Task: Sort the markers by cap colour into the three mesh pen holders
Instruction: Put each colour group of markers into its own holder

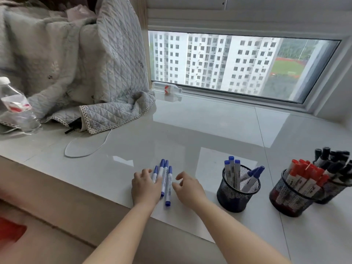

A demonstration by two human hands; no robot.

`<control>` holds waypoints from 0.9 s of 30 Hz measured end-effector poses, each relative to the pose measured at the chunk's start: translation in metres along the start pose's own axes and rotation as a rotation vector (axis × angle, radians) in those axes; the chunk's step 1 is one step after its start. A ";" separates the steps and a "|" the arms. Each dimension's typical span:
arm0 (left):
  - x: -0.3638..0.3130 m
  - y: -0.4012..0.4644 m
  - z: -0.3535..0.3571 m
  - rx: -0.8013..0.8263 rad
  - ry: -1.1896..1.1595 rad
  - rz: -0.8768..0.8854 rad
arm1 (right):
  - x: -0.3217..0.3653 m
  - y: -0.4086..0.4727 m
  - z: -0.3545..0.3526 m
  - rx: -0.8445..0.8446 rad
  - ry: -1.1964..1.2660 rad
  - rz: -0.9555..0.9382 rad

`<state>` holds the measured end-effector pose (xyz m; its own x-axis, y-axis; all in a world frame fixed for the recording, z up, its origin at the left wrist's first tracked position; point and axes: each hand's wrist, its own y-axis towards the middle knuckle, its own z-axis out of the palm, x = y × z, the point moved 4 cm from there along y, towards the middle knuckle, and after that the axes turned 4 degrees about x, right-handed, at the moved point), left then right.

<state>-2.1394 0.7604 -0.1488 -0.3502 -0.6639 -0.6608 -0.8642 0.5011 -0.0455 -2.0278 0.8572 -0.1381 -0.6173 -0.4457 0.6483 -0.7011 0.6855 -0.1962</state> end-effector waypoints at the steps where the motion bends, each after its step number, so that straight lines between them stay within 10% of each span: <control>1: 0.001 0.003 0.002 -0.003 0.044 0.000 | 0.001 0.004 0.002 0.006 -0.013 0.014; 27: -0.004 0.018 0.005 0.158 0.424 0.020 | 0.001 0.017 0.009 -0.095 -0.369 -0.053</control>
<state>-2.1518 0.7751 -0.1502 -0.5121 -0.8053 -0.2986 -0.8014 0.5731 -0.1712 -2.0436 0.8625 -0.1472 -0.6801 -0.6473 0.3441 -0.7099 0.6987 -0.0888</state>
